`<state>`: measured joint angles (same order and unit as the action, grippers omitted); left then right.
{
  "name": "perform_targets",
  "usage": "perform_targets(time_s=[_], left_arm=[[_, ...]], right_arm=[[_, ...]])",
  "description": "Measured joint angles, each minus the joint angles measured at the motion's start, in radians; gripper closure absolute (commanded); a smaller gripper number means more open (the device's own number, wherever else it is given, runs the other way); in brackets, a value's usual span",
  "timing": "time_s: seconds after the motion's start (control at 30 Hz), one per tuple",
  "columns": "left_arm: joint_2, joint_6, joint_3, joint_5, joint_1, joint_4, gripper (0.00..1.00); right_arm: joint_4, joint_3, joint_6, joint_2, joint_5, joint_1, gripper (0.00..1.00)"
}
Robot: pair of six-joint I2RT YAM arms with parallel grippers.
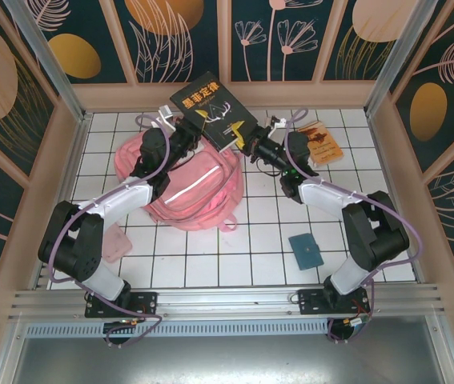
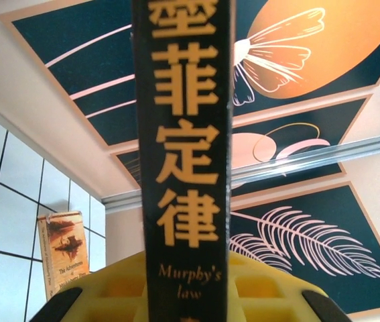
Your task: Pack books, pencil case, and school supplies into a backpack
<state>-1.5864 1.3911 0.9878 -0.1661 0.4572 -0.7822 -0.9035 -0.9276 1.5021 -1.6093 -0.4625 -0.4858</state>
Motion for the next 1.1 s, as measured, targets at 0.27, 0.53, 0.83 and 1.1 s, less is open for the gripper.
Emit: perform_targets(time_s=[0.27,0.53,0.83,1.1], left_arm=[[0.053,-0.082,-0.013,0.031,0.0,0.125,0.22],[0.162,-0.41,-0.079,0.109,0.0,0.525,0.18],[0.079,-0.794,0.086,0.131,0.118,0.971,0.28],[-0.071,-0.97,0.24,0.126,0.222,1.17,0.44]], right_arm=[[0.204,0.007,-0.182,0.115,0.063,0.022,0.91],[0.489,0.02,-0.415,0.224,0.064,0.134,0.91],[0.729,0.069,-0.613,0.332,0.07,0.197,0.91],[0.808,0.089,-0.649,0.361,0.081,0.233,0.91]])
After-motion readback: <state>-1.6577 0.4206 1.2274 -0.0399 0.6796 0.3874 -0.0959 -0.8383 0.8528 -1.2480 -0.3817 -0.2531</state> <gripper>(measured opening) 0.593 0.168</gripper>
